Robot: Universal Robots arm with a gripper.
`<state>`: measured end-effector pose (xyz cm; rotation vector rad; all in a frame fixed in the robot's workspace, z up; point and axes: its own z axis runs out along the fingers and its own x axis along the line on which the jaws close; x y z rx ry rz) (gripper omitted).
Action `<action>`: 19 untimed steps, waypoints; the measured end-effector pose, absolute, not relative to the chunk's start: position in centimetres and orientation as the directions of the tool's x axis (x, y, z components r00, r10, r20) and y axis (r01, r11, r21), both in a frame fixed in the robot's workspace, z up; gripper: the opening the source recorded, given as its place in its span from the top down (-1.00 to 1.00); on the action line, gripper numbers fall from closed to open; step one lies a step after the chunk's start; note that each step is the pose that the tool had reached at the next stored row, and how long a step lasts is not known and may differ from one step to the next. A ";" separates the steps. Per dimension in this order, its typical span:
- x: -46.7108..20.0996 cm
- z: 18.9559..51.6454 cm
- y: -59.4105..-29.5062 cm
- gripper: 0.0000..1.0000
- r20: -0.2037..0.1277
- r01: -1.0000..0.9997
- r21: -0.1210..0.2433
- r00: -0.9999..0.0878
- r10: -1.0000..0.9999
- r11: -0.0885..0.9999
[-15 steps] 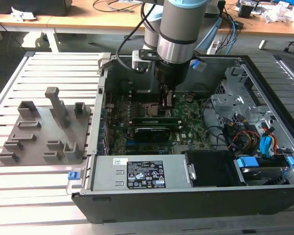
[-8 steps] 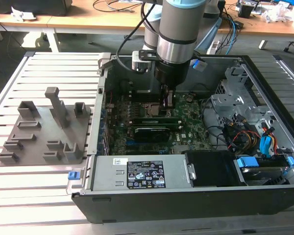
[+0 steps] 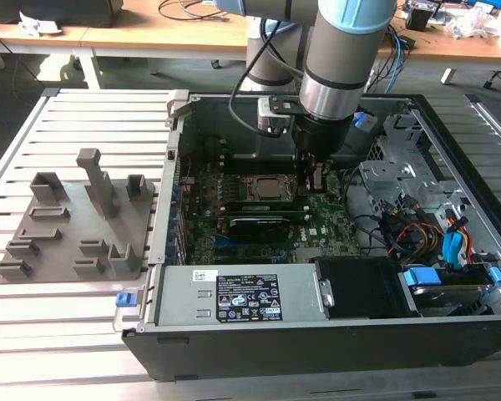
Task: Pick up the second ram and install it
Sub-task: 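Press down the second ram until it locks into place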
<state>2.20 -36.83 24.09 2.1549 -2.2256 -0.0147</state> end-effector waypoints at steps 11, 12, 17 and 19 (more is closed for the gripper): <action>1.5 23.5 -36.8 0.79 0.023 -0.999 0.032 -0.032 -0.999 0.032; 1.0 23.5 -36.8 0.79 0.023 -0.999 0.031 -0.032 -0.999 0.032; -2.9 23.5 -36.8 0.79 0.019 -0.999 0.027 -0.032 -0.999 0.032; -3.9 23.5 -36.8 0.79 0.019 -0.999 0.026 -0.032 -0.999 0.032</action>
